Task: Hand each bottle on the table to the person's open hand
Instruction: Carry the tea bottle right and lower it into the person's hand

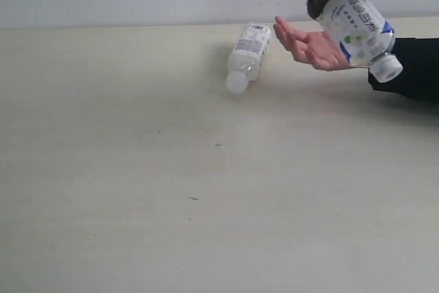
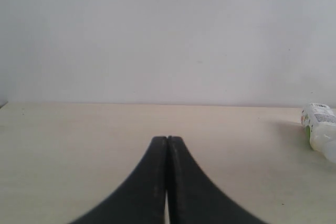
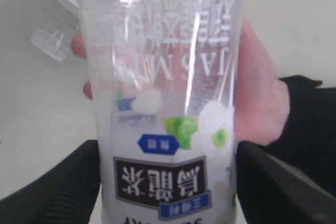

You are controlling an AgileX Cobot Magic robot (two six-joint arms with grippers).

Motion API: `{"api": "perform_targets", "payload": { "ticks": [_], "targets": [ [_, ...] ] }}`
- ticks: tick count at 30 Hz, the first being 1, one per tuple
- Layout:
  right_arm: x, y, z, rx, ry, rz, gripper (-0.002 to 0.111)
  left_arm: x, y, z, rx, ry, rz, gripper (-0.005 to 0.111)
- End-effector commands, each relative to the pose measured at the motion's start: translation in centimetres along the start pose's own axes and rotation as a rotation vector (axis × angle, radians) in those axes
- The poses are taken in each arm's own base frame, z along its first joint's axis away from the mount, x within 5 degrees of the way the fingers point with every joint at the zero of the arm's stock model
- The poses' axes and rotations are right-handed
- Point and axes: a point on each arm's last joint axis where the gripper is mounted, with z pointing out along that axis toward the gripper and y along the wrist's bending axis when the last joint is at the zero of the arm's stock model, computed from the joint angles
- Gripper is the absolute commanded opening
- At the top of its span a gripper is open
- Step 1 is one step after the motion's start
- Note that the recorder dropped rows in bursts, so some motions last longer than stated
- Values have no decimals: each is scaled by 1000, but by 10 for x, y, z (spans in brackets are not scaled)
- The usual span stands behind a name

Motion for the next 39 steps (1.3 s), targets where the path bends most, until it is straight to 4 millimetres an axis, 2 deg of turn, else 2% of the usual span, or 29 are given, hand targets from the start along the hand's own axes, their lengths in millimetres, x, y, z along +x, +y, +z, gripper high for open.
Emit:
{"api": "perform_targets", "payload": {
  "ticks": [1, 5, 10, 14, 29, 35, 39],
  "targets": [
    [-17, 1, 24, 17, 12, -12, 0, -1, 0, -1, 4, -11, -2, 0],
    [-26, -1, 50, 90, 33, 7, 0, -1, 0, -1, 4, -11, -2, 0],
    [-28, 0, 82, 130, 74, -22, 0, -1, 0, -1, 4, -11, -2, 0],
    [-29, 3, 97, 129, 65, -14, 0, -1, 0, -1, 4, -11, -2, 0],
    [-30, 3, 100, 127, 55, -11, 0, -1, 0, -1, 4, -11, -2, 0],
    [-32, -2, 99, 188, 41, 0, 0, -1, 0, -1, 4, -11, -2, 0],
    [-31, -7, 98, 238, 45, 16, 6, -1, 0, -1, 4, -11, -2, 0]
  ]
}}
